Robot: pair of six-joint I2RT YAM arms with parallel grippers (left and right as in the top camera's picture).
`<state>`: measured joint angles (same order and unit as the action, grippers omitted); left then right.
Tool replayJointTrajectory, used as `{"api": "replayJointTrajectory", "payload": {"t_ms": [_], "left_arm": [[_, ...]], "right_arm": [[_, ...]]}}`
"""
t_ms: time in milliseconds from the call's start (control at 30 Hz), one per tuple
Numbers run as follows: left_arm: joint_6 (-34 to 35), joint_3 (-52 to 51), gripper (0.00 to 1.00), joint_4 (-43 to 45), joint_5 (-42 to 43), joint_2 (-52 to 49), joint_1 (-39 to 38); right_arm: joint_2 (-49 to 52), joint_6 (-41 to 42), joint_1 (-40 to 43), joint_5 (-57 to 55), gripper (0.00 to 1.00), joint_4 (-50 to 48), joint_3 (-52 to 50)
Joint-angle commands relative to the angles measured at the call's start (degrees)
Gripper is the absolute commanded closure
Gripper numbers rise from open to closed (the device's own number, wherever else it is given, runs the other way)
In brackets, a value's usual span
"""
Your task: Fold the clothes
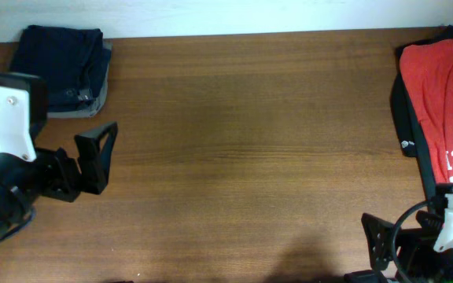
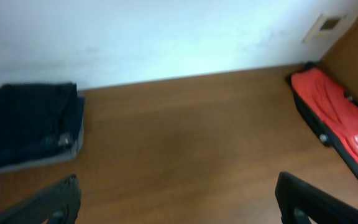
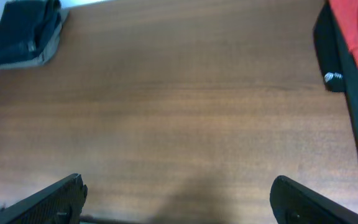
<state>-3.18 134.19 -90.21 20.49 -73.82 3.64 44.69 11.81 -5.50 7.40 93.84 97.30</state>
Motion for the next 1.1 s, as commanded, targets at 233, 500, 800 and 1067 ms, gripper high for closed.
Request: {"api": "replayJointTrajectory", "payload": {"t_ms": [233,500,800,1067], "left_arm": [[3.0,-52.8,0.00,32.6,0.3,28.5,-0.2],[7.3,-84.3,0.00,55.1,6.0,41.0,-0.2],[8.1,-94.3,0.00,59.8,4.5,37.7,-0.2],[8.1,-94.5,0.00,59.8,4.5,32.0,-0.2]], "right_arm": [[0.1,0.7,-0.1,-3.1,0.01,-2.6,-0.4],[0.1,0.7,-0.1,-3.7,0.01,-2.5,-0.4],[0.1,0.7,-0.1,-6.6,0.01,-2.5,-0.4],[0.1,0.7,-0.1,-6.6,0.01,-2.3,-0.4]]}}
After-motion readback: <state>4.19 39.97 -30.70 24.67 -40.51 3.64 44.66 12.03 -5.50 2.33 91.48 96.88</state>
